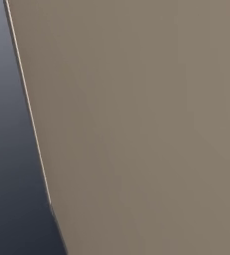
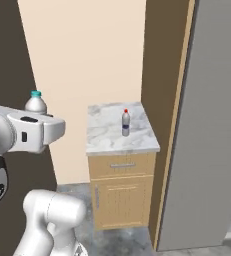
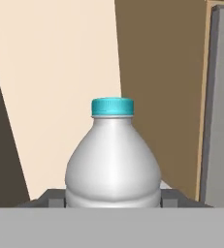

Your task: Take the bottled waters from the counter and place them in the freezer to freeze. Close the freezer door after placing the bottles.

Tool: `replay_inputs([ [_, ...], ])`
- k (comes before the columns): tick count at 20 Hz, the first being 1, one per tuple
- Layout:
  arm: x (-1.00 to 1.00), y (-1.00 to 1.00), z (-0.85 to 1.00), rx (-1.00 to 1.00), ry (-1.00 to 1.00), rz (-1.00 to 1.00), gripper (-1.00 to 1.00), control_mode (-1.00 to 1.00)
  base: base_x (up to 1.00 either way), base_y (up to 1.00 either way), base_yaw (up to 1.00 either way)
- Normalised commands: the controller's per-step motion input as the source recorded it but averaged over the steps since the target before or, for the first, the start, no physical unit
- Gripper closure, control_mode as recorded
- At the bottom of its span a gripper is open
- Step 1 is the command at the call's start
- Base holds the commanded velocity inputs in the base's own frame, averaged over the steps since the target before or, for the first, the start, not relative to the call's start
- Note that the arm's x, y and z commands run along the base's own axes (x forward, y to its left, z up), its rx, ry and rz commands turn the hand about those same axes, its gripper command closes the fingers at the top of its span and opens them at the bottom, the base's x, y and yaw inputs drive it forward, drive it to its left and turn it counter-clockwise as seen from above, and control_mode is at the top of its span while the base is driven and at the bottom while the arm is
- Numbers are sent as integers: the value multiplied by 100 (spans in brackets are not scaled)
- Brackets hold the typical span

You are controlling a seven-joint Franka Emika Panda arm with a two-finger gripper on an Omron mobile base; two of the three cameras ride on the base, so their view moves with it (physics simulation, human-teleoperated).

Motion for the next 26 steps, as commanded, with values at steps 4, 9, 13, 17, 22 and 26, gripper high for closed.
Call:
replay_inputs([
  [4,0,0,0,0,0,0,100,100,-50,-53,-28],
  [9,0,0,0,0,0,0,100,100,-23,-64,-35],
  [13,0,0,0,0,0,0,100,100,12,-100,-32],
  [17,0,0,0,0,0,0,100,100,41,-100,-9],
  [22,0,0,0,0,0,0,100,100,43,-96,23],
  [26,0,0,0,0,0,0,100,100,14,-100,29],
])
